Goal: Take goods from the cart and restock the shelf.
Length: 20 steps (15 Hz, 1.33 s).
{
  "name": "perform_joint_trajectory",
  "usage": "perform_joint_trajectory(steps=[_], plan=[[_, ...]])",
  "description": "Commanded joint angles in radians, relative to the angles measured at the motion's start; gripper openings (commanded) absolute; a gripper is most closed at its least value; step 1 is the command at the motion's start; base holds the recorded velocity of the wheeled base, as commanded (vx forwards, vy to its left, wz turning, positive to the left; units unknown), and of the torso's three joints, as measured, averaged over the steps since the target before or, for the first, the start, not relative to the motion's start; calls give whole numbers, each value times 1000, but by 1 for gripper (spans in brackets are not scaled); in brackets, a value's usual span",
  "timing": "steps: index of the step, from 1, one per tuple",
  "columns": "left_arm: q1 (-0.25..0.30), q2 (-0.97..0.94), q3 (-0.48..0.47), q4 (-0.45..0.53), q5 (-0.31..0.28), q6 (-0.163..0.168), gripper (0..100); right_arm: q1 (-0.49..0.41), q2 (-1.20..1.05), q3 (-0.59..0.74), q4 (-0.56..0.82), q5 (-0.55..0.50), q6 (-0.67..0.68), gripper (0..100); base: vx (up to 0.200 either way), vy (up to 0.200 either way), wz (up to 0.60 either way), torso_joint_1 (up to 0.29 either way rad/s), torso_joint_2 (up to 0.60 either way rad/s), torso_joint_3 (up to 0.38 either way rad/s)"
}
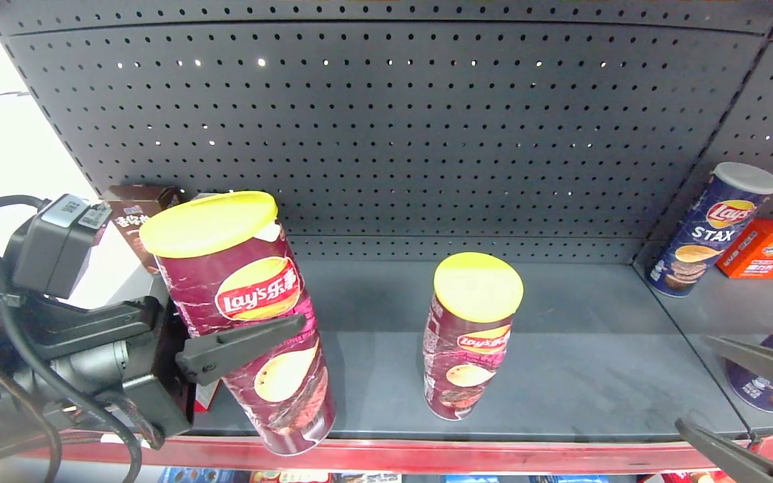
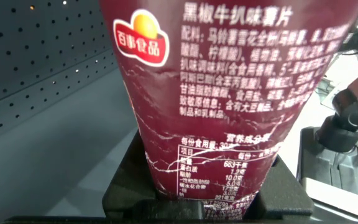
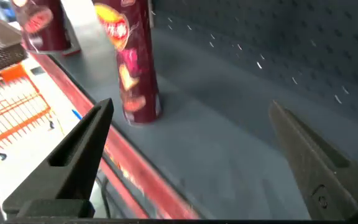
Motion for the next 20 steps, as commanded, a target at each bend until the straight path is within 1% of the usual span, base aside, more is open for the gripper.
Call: perform_joint_trajectory(steps=[1,2,3,4,5,6,7,9,10,12,13,14,15,16,17,18,19,20], plan=[[-4,-2,0,0,0,-1,0,-85,-357,-109,347,-1,5,100,0,0,0,0,0,0],[-4,-17,3,0,0,-1,0,-117,-531,-223,686,-6,5,100,0,0,0,0,0,0],[-4,-20,3,0,0,-1,0,-135,-636,-292,916,-24,5,100,0,0,0,0,0,0],[-6,-20,2,0,0,-1,0,-146,-685,-322,1022,-33,5,100,0,0,0,0,0,0],[-6,-20,-1,0,0,-1,0,-181,-791,-354,1205,-55,7,100,0,0,0,0,0,0],[-6,-20,-4,0,0,-1,0,-204,-820,-341,1215,-76,7,100,0,0,0,0,0,0],[-6,-20,-10,0,0,1,0,-253,-857,-308,1223,-125,5,100,0,0,0,0,0,0],[-13,-23,-12,1,0,1,0,-338,-933,-215,1215,-182,7,100,0,0,0,0,0,0],[-15,-23,-10,1,0,1,0,-339,-935,-183,1208,-222,3,100,0,0,0,0,0,0],[-15,-41,0,1,2,1,0,-339,-935,-83,1168,-524,-6,100,0,0,0,0,0,0],[-15,-45,2,1,2,1,0,-339,-935,-40,1159,-615,-20,100,0,0,0,0,0,0],[-15,-48,2,1,2,1,0,-338,-935,4,1096,-769,-23,100,0,0,0,0,0,0],[-13,-60,3,3,2,1,0,-339,-935,18,1047,-921,46,100,0,0,0,0,0,0],[-13,-61,3,3,2,1,0,-339,-935,17,1053,-920,59,100,0,0,0,0,0,0],[-15,-61,5,3,2,2,0,-338,-935,17,1053,-874,59,100,0,0,0,0,0,0],[-15,-61,0,1,2,2,0,-338,-935,17,1054,-722,63,100,0,0,0,0,0,0],[-15,-61,-1,1,2,2,0,-338,-935,17,1054,-691,63,100,0,0,0,0,0,0],[-17,-63,2,1,2,2,0,-339,-935,17,1056,-578,59,100,0,0,0,0,0,0]])
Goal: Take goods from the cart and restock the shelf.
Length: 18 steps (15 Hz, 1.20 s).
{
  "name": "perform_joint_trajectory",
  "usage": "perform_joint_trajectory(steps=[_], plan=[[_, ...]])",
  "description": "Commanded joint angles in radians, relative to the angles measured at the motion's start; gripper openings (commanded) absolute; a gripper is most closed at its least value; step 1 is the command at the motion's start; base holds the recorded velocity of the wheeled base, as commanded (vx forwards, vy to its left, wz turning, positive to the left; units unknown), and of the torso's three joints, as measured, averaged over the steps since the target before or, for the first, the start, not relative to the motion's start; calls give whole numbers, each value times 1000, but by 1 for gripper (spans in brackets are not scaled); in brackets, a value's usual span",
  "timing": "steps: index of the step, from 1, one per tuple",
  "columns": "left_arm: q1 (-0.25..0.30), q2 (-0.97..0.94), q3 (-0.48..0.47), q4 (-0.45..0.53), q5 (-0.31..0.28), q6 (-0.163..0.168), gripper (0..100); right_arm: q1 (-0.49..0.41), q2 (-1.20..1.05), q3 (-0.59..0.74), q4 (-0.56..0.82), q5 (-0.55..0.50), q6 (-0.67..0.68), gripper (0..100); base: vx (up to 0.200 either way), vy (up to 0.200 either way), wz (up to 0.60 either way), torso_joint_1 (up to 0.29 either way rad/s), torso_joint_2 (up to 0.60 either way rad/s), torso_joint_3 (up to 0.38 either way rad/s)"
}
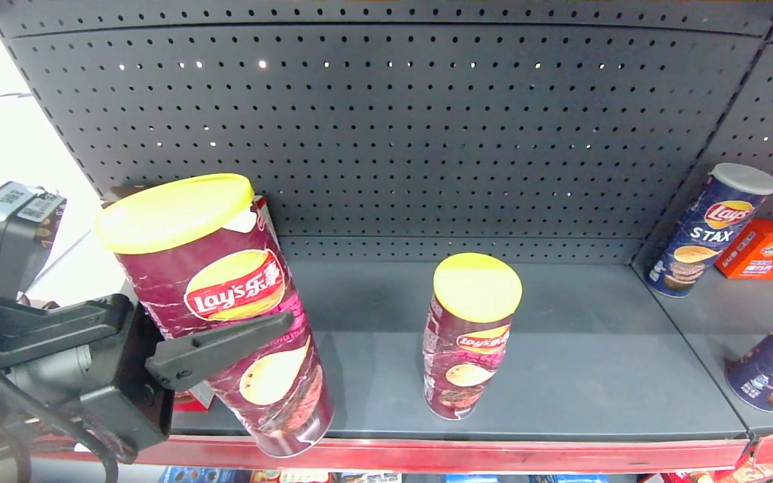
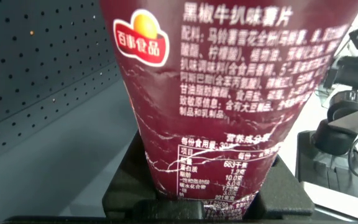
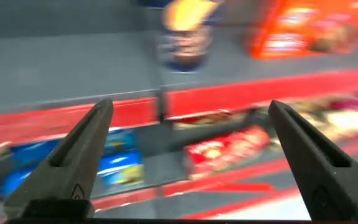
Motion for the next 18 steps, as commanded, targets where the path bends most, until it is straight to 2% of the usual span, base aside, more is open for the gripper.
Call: perform_joint_trajectory(steps=[1,3,6,8,11,18], plan=[[-1,-5,4,1,0,0,0,-2,6,-1,7,27,13,100,0,0,0,0,0,0],[1,-15,4,1,0,0,0,-5,6,3,72,-112,79,100,0,0,0,0,0,0],[2,-39,36,2,0,0,0,-4,6,5,64,-52,9,100,0,0,0,0,0,0],[2,-41,36,2,1,0,0,-4,6,5,64,-52,15,100,0,0,0,0,0,0],[-15,-33,30,18,0,40,0,-4,6,5,64,-51,15,100,0,0,0,0,0,0],[-19,160,-167,19,-6,41,0,-4,6,5,64,-52,15,100,0,0,0,0,0,0]])
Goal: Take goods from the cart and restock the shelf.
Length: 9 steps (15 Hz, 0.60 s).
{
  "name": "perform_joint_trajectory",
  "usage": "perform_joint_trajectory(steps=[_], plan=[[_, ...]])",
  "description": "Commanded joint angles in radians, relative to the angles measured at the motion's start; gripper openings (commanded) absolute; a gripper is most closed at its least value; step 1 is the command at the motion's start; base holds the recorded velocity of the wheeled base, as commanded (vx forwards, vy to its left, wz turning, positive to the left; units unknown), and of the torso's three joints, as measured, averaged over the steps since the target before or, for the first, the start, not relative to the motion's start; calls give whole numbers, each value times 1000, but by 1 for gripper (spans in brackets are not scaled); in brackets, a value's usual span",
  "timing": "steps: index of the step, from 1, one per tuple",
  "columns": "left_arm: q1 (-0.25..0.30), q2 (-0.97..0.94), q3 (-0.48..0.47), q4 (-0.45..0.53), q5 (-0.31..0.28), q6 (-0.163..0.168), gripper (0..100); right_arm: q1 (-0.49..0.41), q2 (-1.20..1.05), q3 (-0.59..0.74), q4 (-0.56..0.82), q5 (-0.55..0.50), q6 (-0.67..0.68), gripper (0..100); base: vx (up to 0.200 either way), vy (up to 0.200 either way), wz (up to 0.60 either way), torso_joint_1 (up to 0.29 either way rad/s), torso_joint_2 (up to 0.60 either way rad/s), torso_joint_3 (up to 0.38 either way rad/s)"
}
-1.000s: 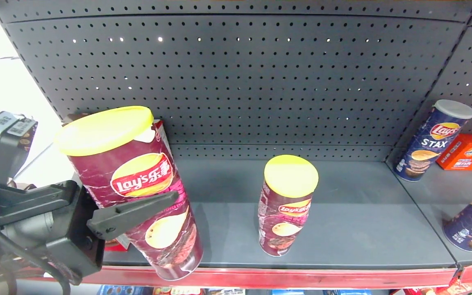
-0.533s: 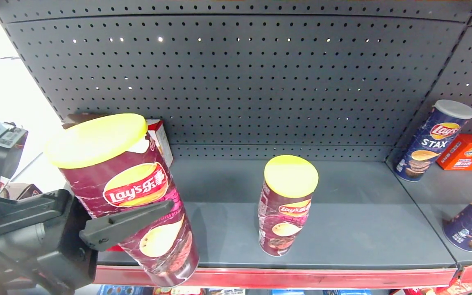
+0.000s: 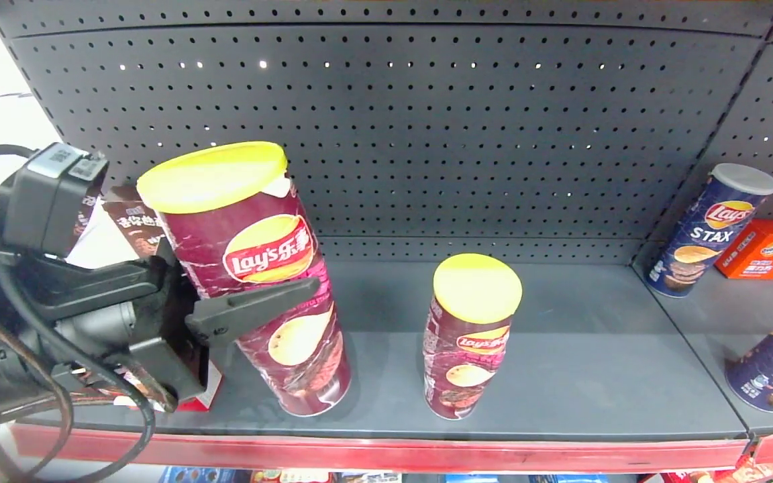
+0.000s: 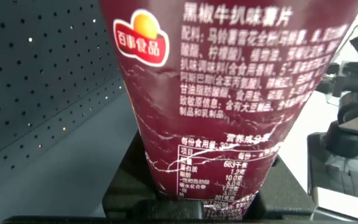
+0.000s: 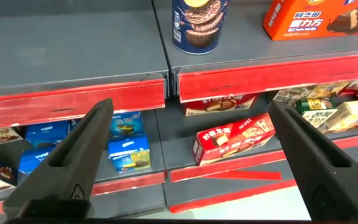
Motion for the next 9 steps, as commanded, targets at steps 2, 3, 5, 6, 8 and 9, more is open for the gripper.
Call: perform_joint_trajectory(steps=[2,3,5,6,8,9], plan=[[4,112,-75,-1,0,4,0,0,6,0,0,0,0,100,0,0,0,0,0,0],[4,116,-86,-1,0,4,0,0,6,0,0,0,0,100,0,0,0,0,0,0],[-7,133,-119,2,1,73,0,0,6,0,0,1,0,100,0,0,0,0,0,0],[1,146,-124,19,1,99,0,0,6,0,0,1,0,100,0,0,0,0,0,0],[4,159,-133,87,55,105,0,0,6,0,0,0,0,100,0,0,0,0,0,0],[9,162,-147,99,110,103,0,0,6,0,0,0,0,100,0,0,0,0,0,0]])
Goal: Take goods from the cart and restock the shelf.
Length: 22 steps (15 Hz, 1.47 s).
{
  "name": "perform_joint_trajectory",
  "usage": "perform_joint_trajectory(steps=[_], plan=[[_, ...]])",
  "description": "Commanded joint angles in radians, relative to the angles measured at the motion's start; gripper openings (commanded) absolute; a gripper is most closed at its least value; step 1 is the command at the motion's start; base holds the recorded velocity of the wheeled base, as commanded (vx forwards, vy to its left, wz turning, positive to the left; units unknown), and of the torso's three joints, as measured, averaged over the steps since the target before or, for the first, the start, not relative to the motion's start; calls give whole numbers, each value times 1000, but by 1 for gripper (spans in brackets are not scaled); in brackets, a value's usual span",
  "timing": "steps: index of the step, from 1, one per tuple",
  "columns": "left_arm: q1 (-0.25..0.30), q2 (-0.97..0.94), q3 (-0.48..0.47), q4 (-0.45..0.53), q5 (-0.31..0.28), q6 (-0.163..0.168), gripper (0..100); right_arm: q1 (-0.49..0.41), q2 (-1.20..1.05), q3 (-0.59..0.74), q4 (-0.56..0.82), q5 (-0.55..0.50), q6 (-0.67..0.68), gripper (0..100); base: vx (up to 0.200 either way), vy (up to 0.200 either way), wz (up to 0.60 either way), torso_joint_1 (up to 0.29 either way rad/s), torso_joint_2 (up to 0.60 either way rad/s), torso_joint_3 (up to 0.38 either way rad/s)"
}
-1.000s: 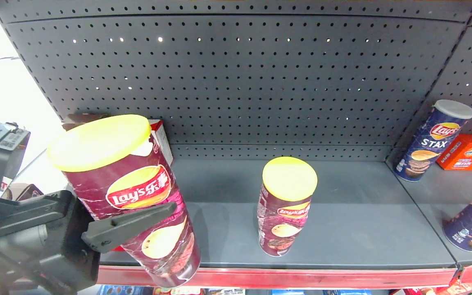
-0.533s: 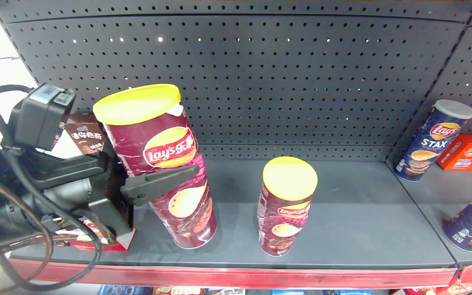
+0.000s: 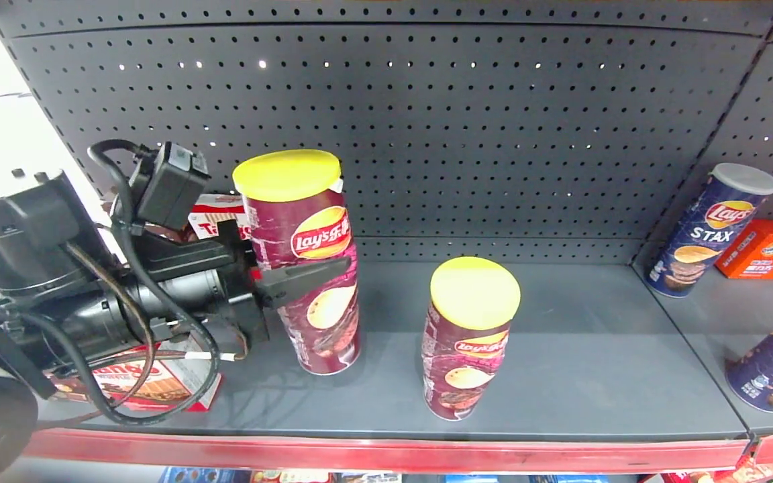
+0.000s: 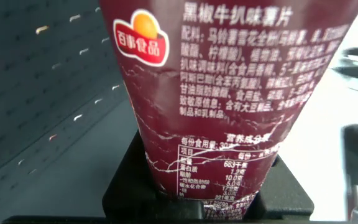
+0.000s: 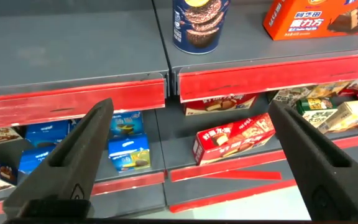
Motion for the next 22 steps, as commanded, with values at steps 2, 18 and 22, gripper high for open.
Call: perform_joint_trajectory(steps=[2,18,22], plan=[[3,64,-66,29,44,-3,0,0,5,0,0,0,0,100,0,0,0,0,0,0],[-31,538,-736,228,-65,60,0,0,5,0,0,1,0,100,0,0,0,0,0,0],[-43,595,-782,224,-63,57,0,0,5,0,0,0,0,100,0,0,0,0,0,0]])
